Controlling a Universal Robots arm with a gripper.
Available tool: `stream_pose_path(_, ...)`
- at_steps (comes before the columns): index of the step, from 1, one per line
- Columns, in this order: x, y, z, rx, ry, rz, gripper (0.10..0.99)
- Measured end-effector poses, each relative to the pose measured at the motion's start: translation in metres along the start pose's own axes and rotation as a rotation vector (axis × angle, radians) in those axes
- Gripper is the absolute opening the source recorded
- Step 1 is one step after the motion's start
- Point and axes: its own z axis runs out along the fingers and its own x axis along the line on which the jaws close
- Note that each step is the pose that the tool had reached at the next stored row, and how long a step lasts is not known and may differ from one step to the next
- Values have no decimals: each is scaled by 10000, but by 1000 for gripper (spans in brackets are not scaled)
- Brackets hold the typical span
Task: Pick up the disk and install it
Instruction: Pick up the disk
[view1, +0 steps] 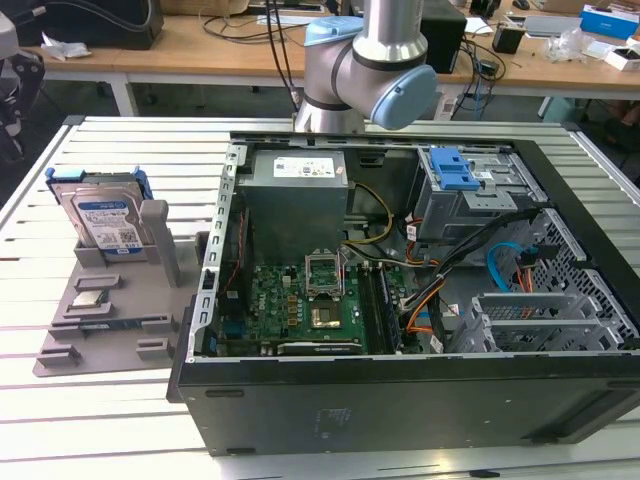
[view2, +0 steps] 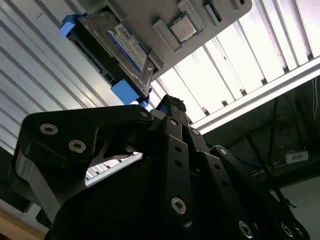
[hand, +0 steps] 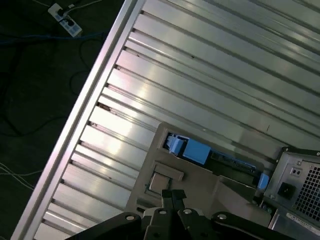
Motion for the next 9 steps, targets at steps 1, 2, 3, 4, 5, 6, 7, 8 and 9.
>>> stream_pose_path(1, 0, 0, 0, -2, 3, -80, 102)
stream_pose_path(2, 0, 0, 0, -6, 11, -244, 102)
stream_pose_path(3, 0, 0, 0, -8, 15, -324, 102)
stream_pose_path(4, 0, 0, 0, -10, 19, -430, 102)
stream_pose_path(5, 0, 0, 0, -14, 27, -594, 102)
stream_pose_path(6, 0, 0, 0, -17, 32, -696, 102)
stream_pose_path(7, 0, 0, 0, -19, 36, -795, 102)
stream_pose_path(8, 0, 0, 0, -22, 41, -926, 102)
stream_pose_path(9, 0, 0, 0, -23, 45, -997, 102)
